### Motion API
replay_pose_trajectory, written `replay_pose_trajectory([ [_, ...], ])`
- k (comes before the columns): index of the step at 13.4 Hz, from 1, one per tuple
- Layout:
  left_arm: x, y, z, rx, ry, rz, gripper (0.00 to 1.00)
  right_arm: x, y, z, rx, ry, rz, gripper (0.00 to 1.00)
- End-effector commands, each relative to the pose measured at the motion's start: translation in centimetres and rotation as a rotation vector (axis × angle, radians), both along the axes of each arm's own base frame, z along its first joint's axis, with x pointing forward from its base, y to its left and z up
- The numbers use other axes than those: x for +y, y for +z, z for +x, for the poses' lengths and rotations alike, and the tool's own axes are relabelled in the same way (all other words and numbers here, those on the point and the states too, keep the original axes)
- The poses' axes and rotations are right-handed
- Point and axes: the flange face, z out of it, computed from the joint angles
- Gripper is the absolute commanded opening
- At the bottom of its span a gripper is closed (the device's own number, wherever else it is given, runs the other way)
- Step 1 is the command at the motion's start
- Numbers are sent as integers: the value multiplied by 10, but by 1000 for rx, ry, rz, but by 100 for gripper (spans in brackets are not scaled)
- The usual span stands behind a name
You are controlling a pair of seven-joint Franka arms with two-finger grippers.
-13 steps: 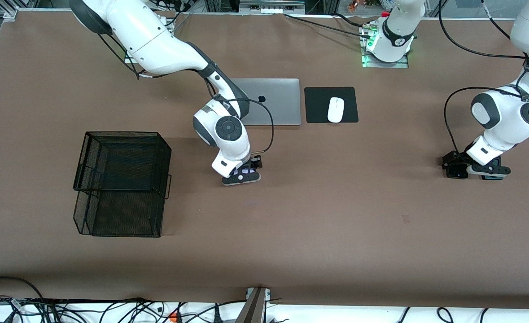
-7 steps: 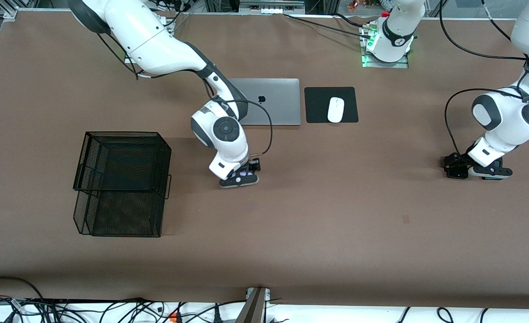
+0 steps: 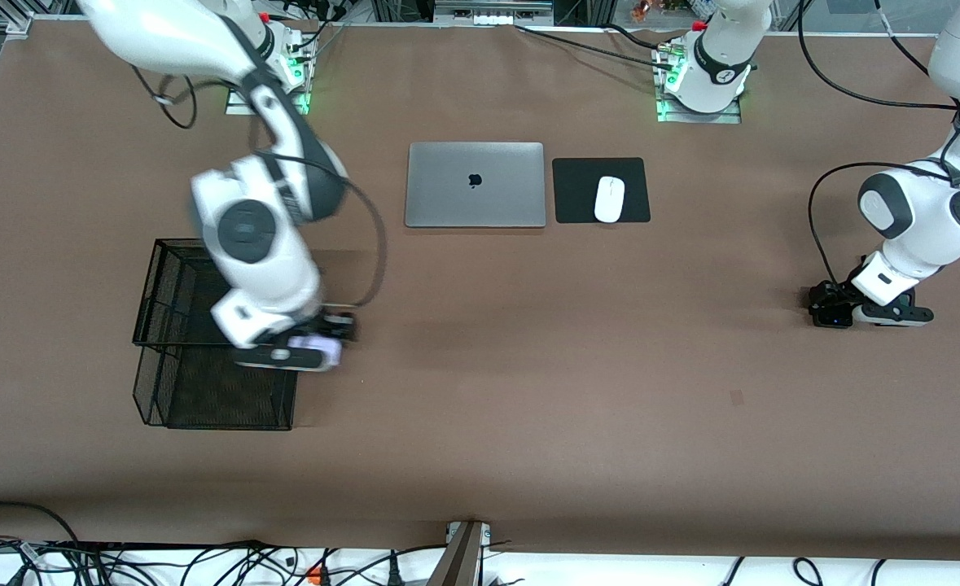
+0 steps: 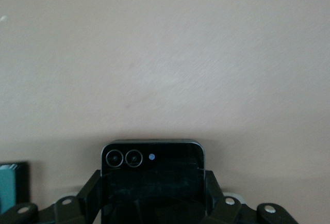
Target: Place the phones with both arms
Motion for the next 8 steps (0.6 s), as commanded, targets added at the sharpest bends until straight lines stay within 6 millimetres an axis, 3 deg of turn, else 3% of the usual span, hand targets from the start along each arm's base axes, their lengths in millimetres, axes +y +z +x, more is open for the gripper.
replay_pose_trajectory([
  [1,-33,33,42,39,18,-33,12,-82,28,-13,128,43,27,2],
  [3,-70,54,66,80,56,-58,12,-139,23,-33,166,71,12,2],
  [6,-171,76,98,92,157,-70,12,-192,-9,-74,160,91,26,2],
  [8,-247,83,105,99,214,-82,12,-219,-29,-87,170,101,31,2],
])
